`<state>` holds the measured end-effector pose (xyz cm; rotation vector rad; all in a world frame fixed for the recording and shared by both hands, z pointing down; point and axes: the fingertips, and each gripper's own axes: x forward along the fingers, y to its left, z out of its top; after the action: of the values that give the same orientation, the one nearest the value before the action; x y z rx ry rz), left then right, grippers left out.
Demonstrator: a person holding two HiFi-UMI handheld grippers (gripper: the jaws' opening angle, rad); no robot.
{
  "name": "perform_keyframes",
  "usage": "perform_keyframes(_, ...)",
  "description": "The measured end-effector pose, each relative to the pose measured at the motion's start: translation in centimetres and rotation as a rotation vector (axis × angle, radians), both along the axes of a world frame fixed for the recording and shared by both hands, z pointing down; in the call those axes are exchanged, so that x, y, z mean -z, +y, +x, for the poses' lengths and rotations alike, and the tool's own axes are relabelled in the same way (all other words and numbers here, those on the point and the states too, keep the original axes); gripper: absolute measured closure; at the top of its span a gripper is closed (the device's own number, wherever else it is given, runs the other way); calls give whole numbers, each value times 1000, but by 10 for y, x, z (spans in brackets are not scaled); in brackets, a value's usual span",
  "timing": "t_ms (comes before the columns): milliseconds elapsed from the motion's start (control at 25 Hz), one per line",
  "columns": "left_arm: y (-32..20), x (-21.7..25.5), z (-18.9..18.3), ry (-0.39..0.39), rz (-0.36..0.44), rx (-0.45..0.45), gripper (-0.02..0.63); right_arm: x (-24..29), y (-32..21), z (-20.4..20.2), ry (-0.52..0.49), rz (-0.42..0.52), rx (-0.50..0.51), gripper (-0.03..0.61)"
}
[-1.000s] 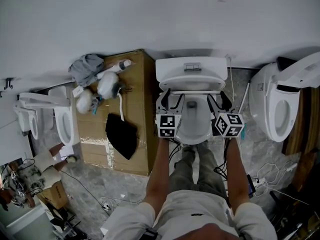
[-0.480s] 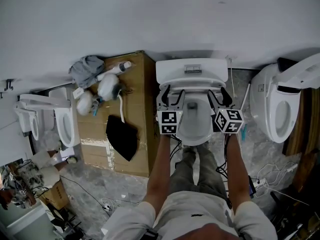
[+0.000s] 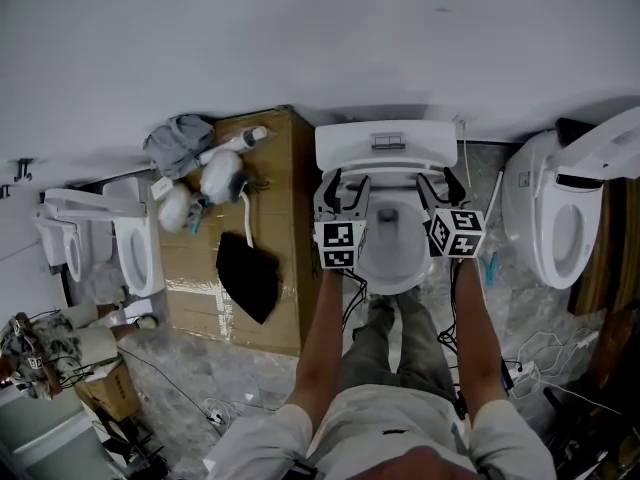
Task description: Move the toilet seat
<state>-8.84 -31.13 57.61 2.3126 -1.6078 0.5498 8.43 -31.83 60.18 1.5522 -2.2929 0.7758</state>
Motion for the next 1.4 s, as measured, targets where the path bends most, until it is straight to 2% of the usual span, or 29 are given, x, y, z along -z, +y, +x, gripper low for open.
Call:
perform_keyframes(280, 12, 21, 2, 5, 26, -11, 374, 23, 13, -2, 5, 40, 19, 290)
perform_keyframes(520, 41, 64, 7, 27, 73, -33, 387, 78, 48, -10, 19, 121, 66, 292)
perform_keyframes(920, 134, 126, 4, 57, 130, -71, 396, 156, 150, -24, 68, 221, 94, 296)
perform_keyframes(1200, 201, 168, 2, 77, 168, -116, 399, 194, 219, -28, 97, 247, 100, 295)
perform_keyframes(1400, 235, 181, -5, 85, 174, -132, 402, 210, 245, -36, 109, 258, 110, 298)
